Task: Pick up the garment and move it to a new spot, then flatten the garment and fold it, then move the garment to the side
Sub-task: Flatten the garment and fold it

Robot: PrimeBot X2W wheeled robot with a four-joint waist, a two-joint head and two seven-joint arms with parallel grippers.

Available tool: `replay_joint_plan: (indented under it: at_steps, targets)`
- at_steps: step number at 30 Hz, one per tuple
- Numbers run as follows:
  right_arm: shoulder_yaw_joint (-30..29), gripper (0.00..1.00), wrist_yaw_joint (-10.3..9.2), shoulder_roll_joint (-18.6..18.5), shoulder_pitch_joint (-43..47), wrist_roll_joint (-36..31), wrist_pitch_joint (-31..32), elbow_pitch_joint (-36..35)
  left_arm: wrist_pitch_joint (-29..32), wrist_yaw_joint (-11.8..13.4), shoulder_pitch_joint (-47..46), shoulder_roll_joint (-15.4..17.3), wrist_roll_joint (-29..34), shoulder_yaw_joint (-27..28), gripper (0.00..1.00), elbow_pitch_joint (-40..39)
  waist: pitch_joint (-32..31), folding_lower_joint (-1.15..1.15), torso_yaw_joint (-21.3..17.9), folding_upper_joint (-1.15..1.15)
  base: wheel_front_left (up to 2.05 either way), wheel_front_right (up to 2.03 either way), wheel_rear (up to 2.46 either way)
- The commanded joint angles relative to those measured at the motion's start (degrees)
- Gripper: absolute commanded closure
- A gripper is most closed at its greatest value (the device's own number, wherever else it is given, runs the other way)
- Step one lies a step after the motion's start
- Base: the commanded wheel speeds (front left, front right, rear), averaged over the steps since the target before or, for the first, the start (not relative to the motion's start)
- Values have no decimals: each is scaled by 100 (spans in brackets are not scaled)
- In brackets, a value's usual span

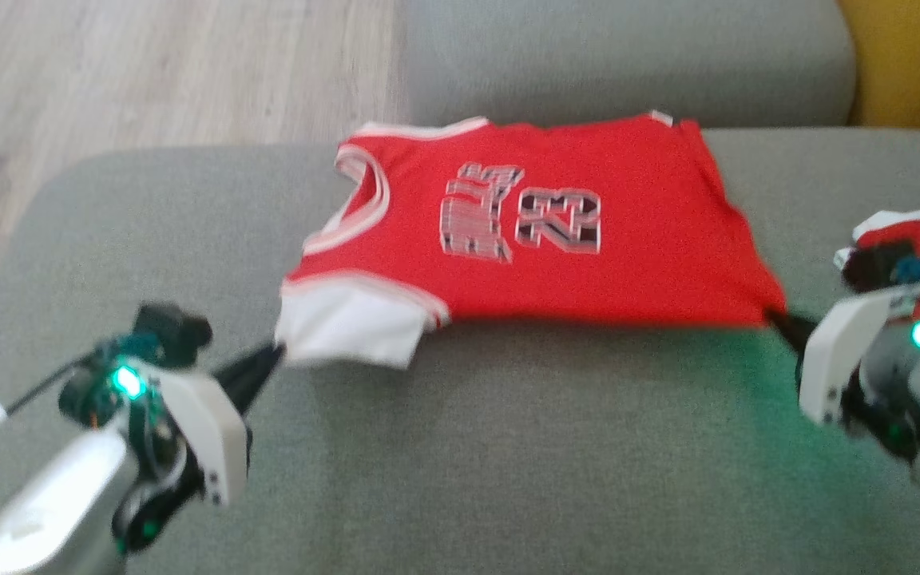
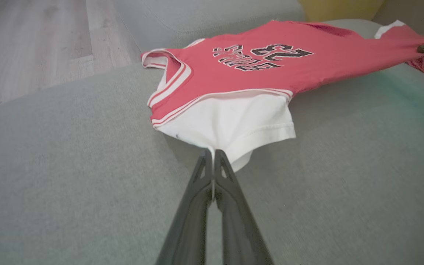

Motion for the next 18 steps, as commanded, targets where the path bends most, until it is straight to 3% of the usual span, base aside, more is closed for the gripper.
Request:
replay_joint_plan:
  at_steps: [1, 10, 18]
  targets:
    - [74, 100, -4, -231, 137, 129, 109, -246, 143, 89, -67, 385, -90, 221, 100, -362, -190, 1, -17, 0, 0, 0, 0]
    - [115, 100, -4, -682, 862, 689, 853, -1058, 773, 507, 766, 1073, -499, 209, 100, -1800, -342, 1, -48, 0, 0, 0, 0]
    - [-361, 100, -4, -745, 789, 581, 963, -1435, 576, 778, 556, 1062, -160, 314, 100, -2063, -154, 1, -127, 0, 0, 0, 0]
